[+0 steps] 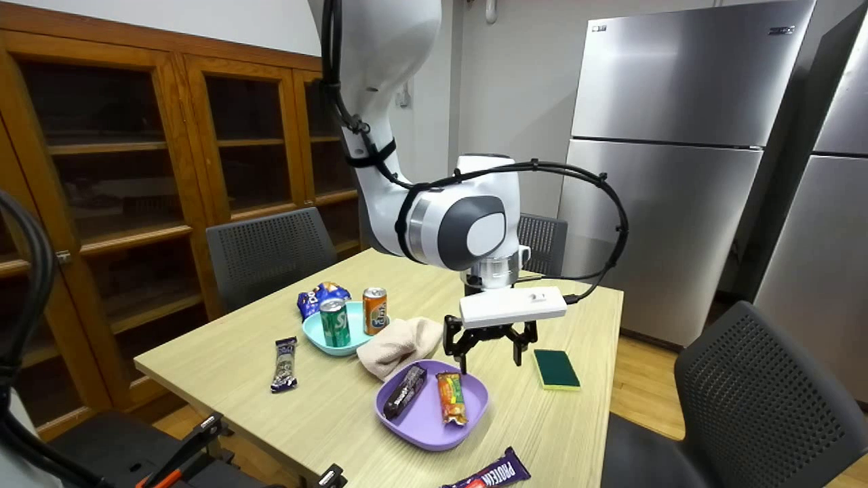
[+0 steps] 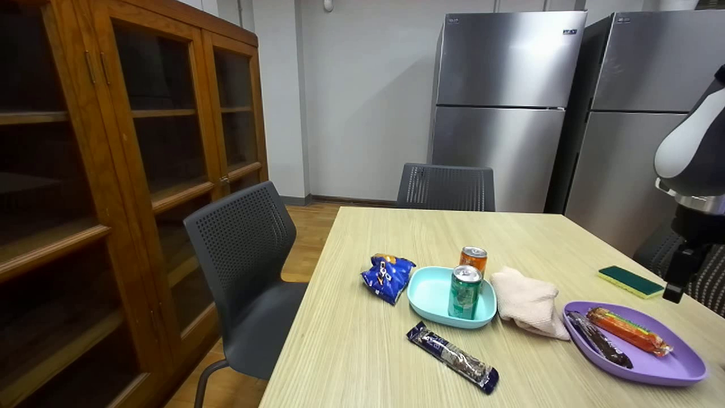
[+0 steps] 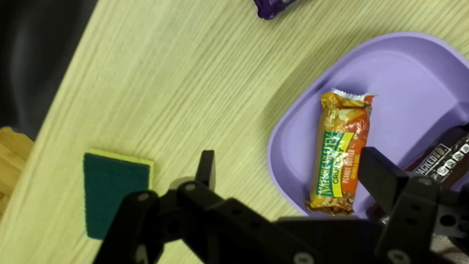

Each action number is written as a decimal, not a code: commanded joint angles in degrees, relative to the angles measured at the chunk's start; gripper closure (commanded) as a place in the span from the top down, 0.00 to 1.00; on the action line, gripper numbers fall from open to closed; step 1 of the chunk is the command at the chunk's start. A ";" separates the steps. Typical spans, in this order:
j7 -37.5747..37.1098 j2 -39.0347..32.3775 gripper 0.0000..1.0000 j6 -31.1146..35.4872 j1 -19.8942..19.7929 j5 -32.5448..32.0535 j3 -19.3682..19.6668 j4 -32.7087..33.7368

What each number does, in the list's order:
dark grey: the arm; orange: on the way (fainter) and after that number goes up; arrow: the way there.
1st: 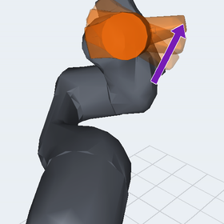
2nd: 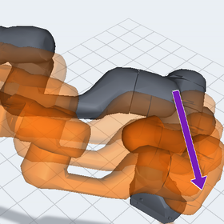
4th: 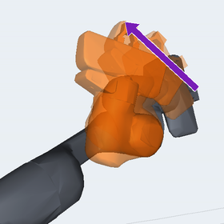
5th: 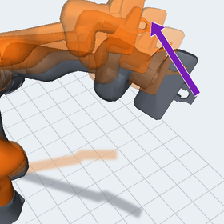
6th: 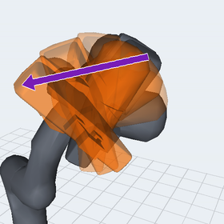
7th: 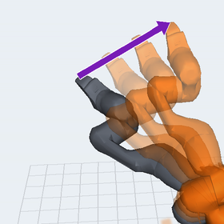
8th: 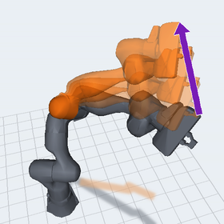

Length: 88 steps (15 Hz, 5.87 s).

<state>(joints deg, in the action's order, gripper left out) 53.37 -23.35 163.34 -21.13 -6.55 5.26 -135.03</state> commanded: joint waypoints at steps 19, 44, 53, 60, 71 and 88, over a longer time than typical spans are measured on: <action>-14.02 0.24 1.00 -5.03 -1.59 4.71 1.99 -1.86; -44.64 -8.71 1.00 -8.52 -2.68 13.62 5.84 1.72; -44.73 -10.13 0.65 -7.94 -2.95 13.81 5.95 2.55; -44.61 -10.20 0.12 -8.15 -3.11 13.61 6.23 2.67; -42.99 -3.90 0.03 -6.94 0.12 6.79 10.13 -1.35; -32.62 1.70 0.03 7.27 8.42 -11.56 5.00 -9.58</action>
<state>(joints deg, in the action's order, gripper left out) 16.99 -23.73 170.20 -11.81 -17.70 13.47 -142.73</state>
